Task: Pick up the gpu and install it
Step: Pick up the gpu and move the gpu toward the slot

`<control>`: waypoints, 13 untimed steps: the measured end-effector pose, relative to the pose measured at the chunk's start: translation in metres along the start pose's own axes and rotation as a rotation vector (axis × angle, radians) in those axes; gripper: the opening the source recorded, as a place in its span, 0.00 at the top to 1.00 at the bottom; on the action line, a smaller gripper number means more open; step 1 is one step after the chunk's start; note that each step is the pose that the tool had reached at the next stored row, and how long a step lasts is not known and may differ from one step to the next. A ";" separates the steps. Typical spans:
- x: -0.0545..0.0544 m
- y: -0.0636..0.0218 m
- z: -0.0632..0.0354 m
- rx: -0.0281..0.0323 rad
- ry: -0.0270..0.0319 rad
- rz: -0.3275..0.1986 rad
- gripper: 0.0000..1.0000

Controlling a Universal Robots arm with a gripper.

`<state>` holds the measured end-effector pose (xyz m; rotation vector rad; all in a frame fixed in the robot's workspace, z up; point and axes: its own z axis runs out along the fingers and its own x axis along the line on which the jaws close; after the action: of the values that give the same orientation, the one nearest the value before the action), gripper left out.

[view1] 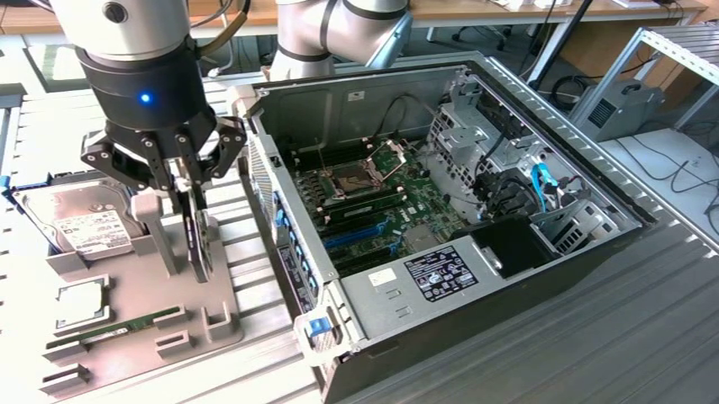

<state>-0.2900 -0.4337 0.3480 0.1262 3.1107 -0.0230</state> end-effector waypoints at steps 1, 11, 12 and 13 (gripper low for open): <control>0.000 0.0000 -0.0002 0.0000 0.0000 0.000 0.73; 0.000 0.0000 -0.0026 0.0000 -0.0001 0.000 0.73; 0.000 0.0000 -0.0030 0.0001 0.0000 0.000 0.73; 0.000 0.0000 -0.0032 0.0000 0.0000 0.000 0.73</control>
<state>-0.2900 -0.4337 0.3513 0.1262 3.1107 -0.0231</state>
